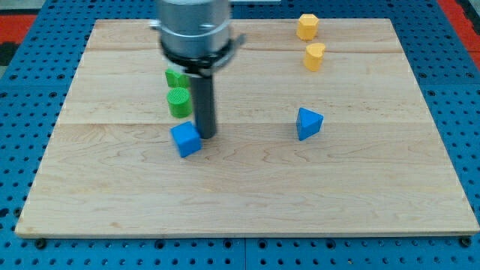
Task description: Slide the blue triangle towards the bottom center
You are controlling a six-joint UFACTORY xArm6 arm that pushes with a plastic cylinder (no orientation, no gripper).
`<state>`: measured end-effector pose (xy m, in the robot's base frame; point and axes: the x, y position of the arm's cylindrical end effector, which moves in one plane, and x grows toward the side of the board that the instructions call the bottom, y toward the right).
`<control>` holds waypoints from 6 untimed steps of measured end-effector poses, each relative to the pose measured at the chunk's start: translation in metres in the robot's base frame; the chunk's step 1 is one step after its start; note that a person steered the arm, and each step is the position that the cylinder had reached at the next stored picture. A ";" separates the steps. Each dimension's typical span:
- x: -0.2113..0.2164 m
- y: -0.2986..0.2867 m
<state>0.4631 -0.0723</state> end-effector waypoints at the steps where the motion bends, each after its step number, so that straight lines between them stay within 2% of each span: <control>1: -0.008 0.061; 2: -0.055 0.164; 3: -0.034 0.211; 4: -0.008 0.160; 5: -0.029 0.143; 6: 0.008 0.139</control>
